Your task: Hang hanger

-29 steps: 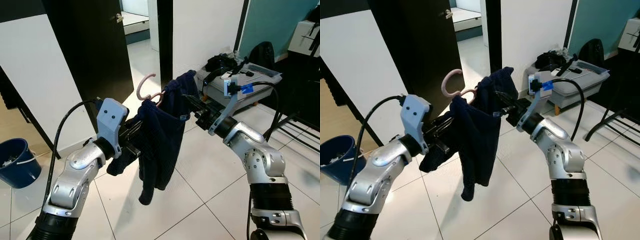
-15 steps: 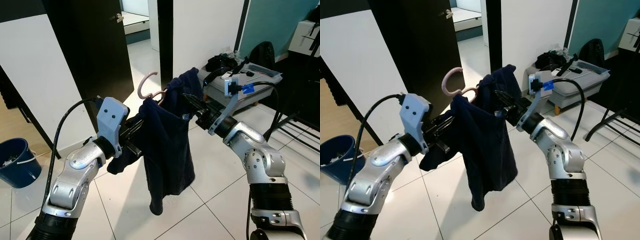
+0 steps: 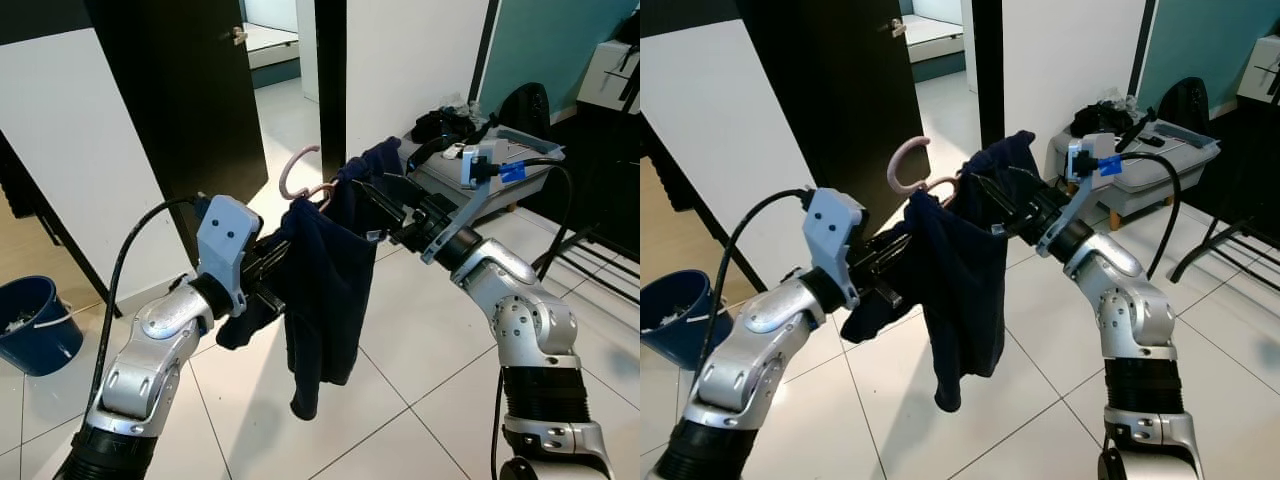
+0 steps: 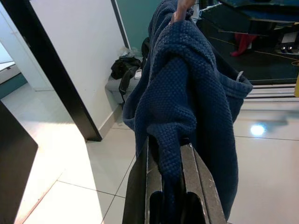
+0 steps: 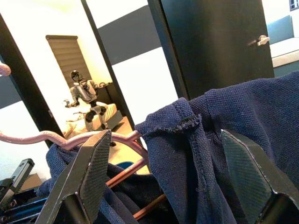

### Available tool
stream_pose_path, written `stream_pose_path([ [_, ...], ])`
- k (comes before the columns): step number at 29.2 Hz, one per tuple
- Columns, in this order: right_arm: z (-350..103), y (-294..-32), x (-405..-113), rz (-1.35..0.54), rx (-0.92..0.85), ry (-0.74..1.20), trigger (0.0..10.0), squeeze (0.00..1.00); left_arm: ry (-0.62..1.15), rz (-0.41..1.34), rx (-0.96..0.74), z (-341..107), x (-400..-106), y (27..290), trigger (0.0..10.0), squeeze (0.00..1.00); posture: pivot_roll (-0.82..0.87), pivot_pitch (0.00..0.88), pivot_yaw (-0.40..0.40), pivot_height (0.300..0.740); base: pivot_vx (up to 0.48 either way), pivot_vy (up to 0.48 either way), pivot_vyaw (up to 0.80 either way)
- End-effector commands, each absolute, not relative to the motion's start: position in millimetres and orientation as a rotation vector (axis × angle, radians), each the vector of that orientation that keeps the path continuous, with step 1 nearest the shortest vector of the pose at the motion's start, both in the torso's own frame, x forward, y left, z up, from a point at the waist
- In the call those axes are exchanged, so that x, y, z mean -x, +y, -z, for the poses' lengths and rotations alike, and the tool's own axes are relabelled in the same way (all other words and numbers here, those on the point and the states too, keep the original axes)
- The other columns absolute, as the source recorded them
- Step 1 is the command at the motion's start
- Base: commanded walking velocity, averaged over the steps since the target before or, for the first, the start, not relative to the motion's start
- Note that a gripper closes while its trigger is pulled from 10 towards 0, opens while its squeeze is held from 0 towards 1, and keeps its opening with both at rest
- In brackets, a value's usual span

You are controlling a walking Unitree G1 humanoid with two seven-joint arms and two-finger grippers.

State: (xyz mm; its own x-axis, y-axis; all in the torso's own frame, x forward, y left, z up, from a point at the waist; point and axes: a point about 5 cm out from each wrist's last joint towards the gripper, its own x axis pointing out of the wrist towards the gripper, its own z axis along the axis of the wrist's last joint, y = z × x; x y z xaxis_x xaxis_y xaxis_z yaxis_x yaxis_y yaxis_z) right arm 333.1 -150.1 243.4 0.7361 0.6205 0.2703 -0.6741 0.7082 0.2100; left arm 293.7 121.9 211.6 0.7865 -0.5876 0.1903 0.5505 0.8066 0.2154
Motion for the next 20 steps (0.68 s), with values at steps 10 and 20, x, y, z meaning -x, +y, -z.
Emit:
stream_pose_path([
  [10, -248.3, -146.2, -332.5, -0.734, -0.301, -0.203, 5.0, 0.0, -0.304, 0.66, -0.157, -224.0, -284.8, 120.6, 10.0, 0.0, -0.05, 0.0, 0.066, 0.74, 0.0, 0.0, 0.0],
  [20, -248.1, -147.7, -333.2, -0.725, -0.308, -0.203, 0.0, 0.0, -0.306, 0.665, -0.16, -225.0, -284.6, 120.9, 10.0, 0.0, -0.04, 0.0, 0.066, 0.74, 0.0, 0.0, 0.0],
])
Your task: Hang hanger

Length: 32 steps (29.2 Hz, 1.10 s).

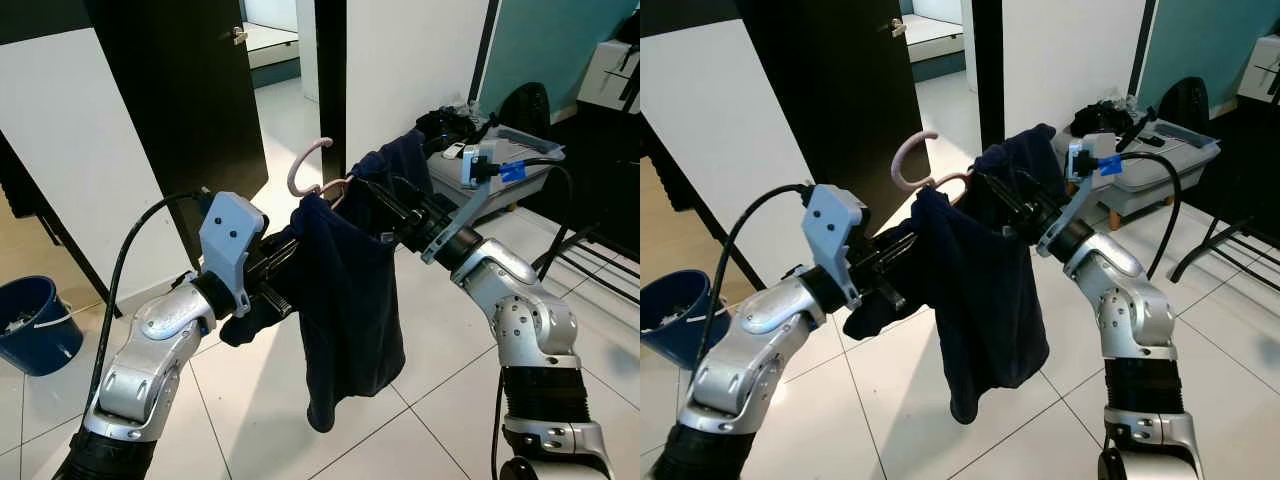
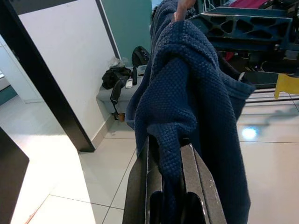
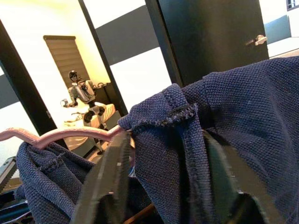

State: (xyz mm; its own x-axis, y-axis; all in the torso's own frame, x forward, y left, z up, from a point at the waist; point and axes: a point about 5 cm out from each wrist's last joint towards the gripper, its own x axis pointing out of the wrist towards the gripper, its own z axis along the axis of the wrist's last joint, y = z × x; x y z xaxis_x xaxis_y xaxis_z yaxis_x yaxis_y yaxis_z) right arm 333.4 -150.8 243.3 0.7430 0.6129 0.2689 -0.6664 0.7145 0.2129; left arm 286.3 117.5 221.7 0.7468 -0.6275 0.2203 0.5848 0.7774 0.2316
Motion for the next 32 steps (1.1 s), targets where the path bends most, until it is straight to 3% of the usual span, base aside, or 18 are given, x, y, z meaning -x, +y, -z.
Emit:
stream_pose_path([
  [1, -248, -148, -333, -0.724, -0.309, -0.206, 0.0, 0.0, -0.306, 0.665, -0.161, -225, -285, 121, 10.0, 0.0, -0.04, 0.0, 0.066, 0.74, 0.0, 0.0, 0.0],
  [10, -252, -149, -333, -0.719, -0.298, -0.228, 0.0, 0.0, -0.279, 0.626, -0.181, -221, -290, 125, 10.0, 0.0, -0.05, 0.0, 0.067, 0.74, 0.0, 0.0, 0.0],
  [13, -253, -151, -333, -0.711, -0.246, -0.232, 0.0, 0.0, -0.253, 0.607, -0.215, -218, -292, 129, 10.0, 0.0, -0.05, 0.0, 0.067, 0.74, 0.0, 0.0, 0.0],
  [15, -253, -152, -334, -0.696, -0.105, -0.222, 0.0, 0.0, -0.221, 0.596, -0.26, -214, -294, 133, 10.0, 0.0, -0.05, 0.0, 0.067, 0.74, 0.0, 0.0, 0.0],
  [17, -253, -152, -334, -0.696, -0.105, -0.222, 0.0, 0.0, -0.221, 0.596, -0.26, -214, -294, 133, 10.0, 0.0, -0.05, 0.0, 0.067, 0.74, 0.0, 0.0, 0.0],
  [19, -249, -153, -337, -0.657, 0.283, -0.187, 0.0, 0.0, -0.146, 0.631, -0.342, -203, -294, 136, 10.0, 0.0, -0.05, 0.0, 0.071, 0.74, 0.0, 0.0, 0.0],
  [22, -247, -152, -337, -0.658, 0.676, -0.171, 0.0, 0.0, -0.049, 0.693, -0.416, -188, -290, 138, 10.0, 0.0, -0.05, 0.0, 0.074, 0.74, 0.0, 0.0, 0.0],
  [25, -246, -150, -337, -0.668, 0.771, -0.176, 0.0, 0.0, -0.022, 0.709, -0.423, -184, -289, 138, 10.0, 0.0, -0.05, 0.0, 0.074, 0.74, 0.0, 0.0, 0.0],
  [26, -239, -136, -331, -0.752, 0.98, -0.197, 0.0, 0.0, 0.05, 0.752, -0.44, -171, -286, 135, 10.0, 0.0, -0.05, 0.0, 0.074, 0.74, 0.0, 0.0, 0.0],
  [29, -232, -125, -325, -0.811, 1.047, -0.217, 0.0, 0.0, 0.078, 0.77, -0.415, -167, -284, 131, 10.0, 0.0, -0.06, 0.0, 0.075, 0.74, 0.0, 0.0, 0.0],
  [32, -227, -105, -313, -0.913, 0.917, -0.238, 0.0, 0.0, 0.078, 0.766, -0.386, -166, -284, 125, 10.0, 0.0, -0.06, 0.0, 0.074, 0.74, 0.0, 0.0, 0.0],
])
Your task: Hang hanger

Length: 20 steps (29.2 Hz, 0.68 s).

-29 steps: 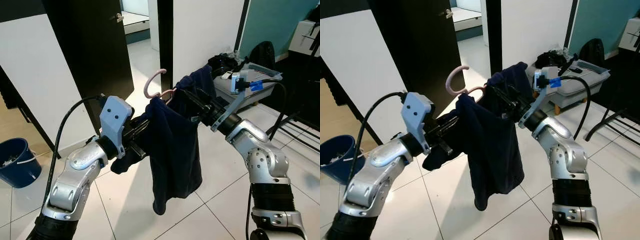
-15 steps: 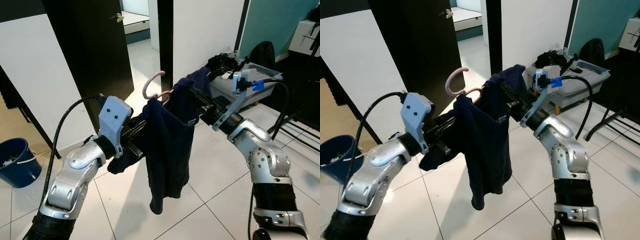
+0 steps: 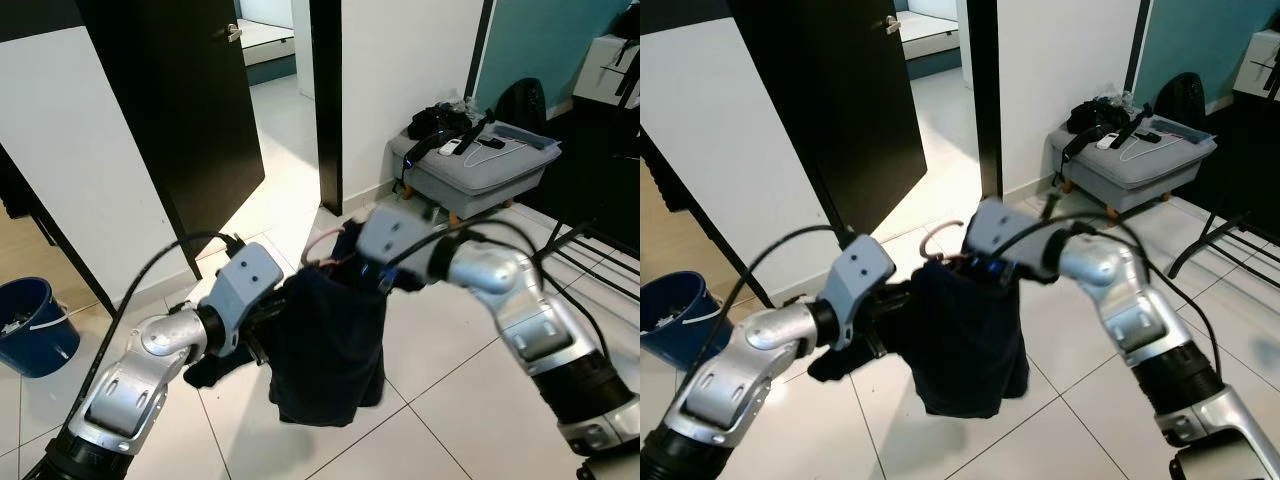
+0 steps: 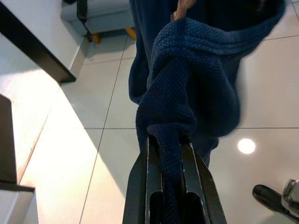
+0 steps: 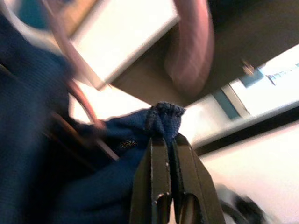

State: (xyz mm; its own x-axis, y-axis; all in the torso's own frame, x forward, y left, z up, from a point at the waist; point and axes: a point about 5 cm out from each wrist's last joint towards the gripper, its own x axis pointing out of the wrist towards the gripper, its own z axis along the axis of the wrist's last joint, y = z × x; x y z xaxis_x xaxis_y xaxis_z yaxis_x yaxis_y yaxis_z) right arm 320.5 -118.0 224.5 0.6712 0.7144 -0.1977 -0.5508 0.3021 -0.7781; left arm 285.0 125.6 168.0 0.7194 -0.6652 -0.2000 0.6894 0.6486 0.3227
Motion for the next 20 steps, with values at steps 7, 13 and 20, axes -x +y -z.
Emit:
stream_pose_path([
  [7, -221, -99, -305, -0.989, 0.785, -0.213, 0.0, 0.0, 0.059, 0.662, -0.356, -170, -294, 130, 10.0, 0.0, -0.06, 0.0, 0.075, 0.74, 0.0, 0.0, 0.0],
  [13, -213, -114, -309, -0.95, 0.751, -0.133, 10.0, 0.62, 0.046, 0.586, -0.32, -175, -301, 141, 10.0, 0.0, -0.06, 0.0, 0.074, 0.74, 0.0, 0.0, 0.0],
  [20, -206, -122, -308, -0.948, 0.722, -0.08, 10.0, 1.0, 0.023, 0.534, -0.283, -176, -303, 148, 10.0, 0.0, -0.06, 0.0, 0.072, 0.74, 0.0, 0.0, 0.0],
])
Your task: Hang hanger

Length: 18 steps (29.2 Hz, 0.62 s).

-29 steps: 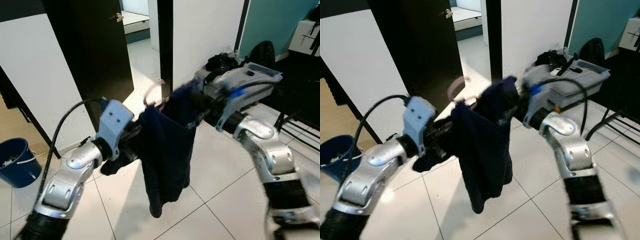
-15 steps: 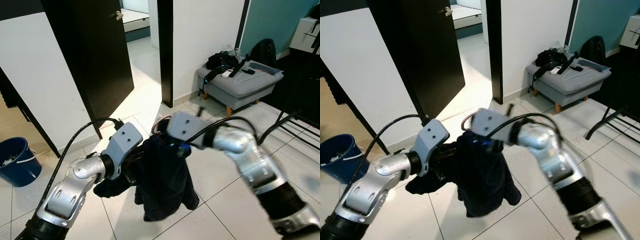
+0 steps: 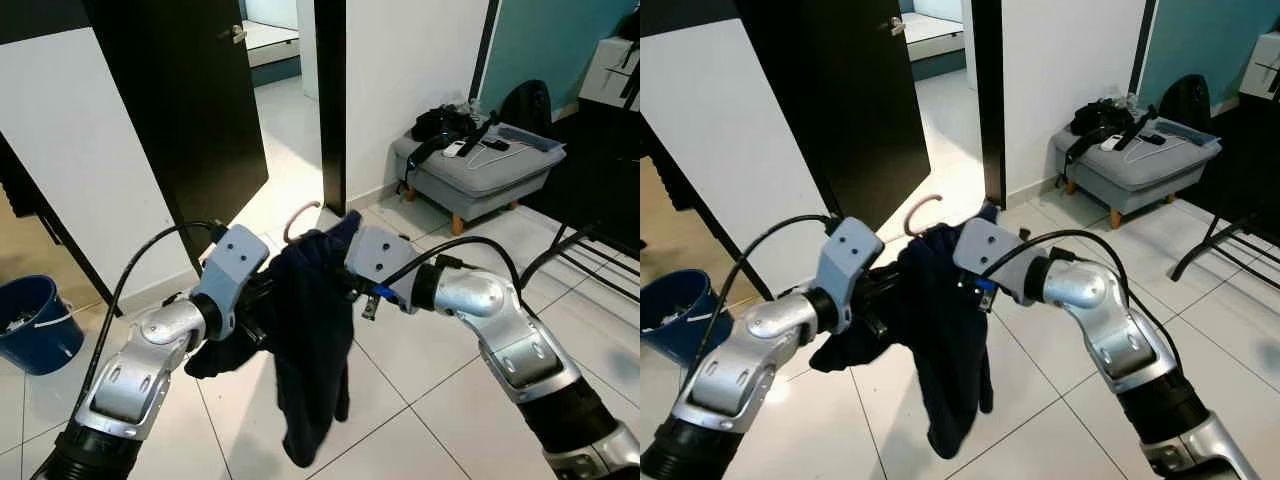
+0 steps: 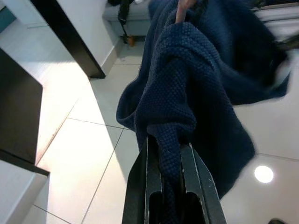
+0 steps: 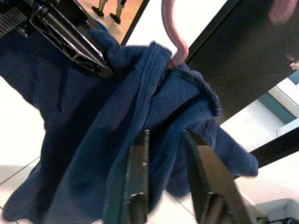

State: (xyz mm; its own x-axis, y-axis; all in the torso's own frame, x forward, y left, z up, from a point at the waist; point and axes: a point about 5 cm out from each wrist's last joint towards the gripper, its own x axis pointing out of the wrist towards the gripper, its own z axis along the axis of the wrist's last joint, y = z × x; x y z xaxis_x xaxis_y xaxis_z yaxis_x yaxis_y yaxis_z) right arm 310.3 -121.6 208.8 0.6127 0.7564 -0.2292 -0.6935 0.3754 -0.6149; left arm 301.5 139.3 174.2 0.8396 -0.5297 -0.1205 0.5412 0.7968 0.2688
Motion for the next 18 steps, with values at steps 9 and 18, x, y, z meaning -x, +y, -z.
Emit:
stream_pose_path([
  [9, -199, -135, -304, -0.972, 0.738, -0.02, 10.0, 1.0, 0.015, 0.489, -0.265, -178, -307, 163, 10.0, 0.0, -0.06, 0.0, 0.071, 0.74, 0.0, 0.0, 0.0],
  [18, -203, -149, -310, -0.888, 0.488, -0.024, 10.0, 1.0, 0.011, 0.514, -0.254, -182, -306, 169, 10.0, 0.0, -0.06, 0.0, 0.072, 0.74, 0.0, 0.0, 0.0],
])
